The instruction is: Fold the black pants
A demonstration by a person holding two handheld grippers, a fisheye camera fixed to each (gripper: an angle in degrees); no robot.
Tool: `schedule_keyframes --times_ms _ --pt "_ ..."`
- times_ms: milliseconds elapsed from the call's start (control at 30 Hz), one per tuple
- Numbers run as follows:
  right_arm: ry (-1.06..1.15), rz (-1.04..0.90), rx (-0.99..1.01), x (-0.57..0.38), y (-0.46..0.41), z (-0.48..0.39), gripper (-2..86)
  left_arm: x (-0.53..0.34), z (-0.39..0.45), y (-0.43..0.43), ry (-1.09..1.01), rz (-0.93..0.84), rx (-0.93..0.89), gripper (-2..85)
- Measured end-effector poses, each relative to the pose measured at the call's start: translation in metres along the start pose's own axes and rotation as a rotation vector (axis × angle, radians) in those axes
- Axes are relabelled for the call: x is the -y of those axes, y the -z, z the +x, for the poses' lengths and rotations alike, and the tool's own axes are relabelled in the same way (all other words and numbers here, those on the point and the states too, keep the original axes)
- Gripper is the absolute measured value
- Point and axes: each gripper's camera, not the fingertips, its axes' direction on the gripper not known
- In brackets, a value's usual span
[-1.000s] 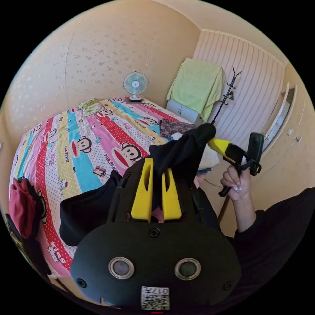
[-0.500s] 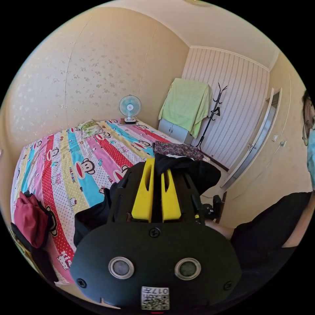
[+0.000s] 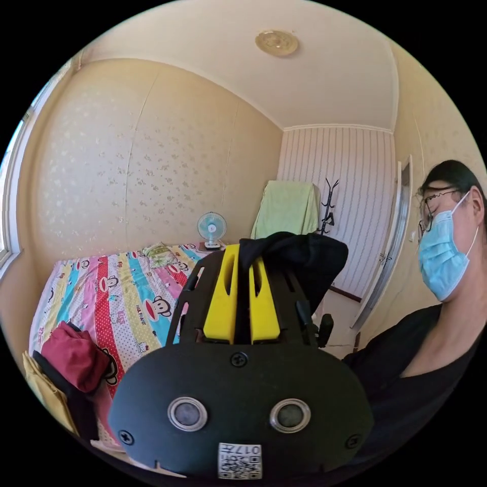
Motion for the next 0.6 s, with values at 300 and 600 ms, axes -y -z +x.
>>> schedule_keyframes --times_ms 300,600 --pt "0.037 0.335 0.232 0.176 0.066 0.006 5.5 0.017 0.012 0.148 -0.042 0.303 0.050 2.9" --pt "0.003 0.462 0.163 0.341 0.113 0.001 5.2 0.084 0.019 0.216 -0.124 0.280 0.036 2.5"
